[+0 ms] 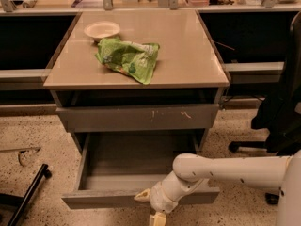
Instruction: Close middle drawer
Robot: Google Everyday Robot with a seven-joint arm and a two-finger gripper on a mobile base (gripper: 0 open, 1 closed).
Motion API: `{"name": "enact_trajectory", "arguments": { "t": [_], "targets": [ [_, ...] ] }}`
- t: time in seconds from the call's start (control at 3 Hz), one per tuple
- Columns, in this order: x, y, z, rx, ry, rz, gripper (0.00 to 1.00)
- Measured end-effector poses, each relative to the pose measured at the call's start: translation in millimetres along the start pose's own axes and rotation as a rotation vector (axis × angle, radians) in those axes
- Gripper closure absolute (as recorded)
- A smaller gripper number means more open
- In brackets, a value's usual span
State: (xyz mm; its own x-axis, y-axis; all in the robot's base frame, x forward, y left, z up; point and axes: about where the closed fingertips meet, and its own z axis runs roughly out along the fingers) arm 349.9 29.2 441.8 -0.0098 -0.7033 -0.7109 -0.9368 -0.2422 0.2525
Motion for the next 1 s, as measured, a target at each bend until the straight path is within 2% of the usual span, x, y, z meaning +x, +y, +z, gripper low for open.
{"name": "enact_trajectory", "arguments": {
  "t": [0.33, 0.67, 1.0],
  "targets": [
    [4, -27, -7, 0.059, -0.035, -0.024, 0.00],
    [7, -44, -33, 0.151, -0.062, -0.048, 0.00],
    [7, -44, -33, 0.151, -0.062, -0.048, 0.00]
  ]
}}
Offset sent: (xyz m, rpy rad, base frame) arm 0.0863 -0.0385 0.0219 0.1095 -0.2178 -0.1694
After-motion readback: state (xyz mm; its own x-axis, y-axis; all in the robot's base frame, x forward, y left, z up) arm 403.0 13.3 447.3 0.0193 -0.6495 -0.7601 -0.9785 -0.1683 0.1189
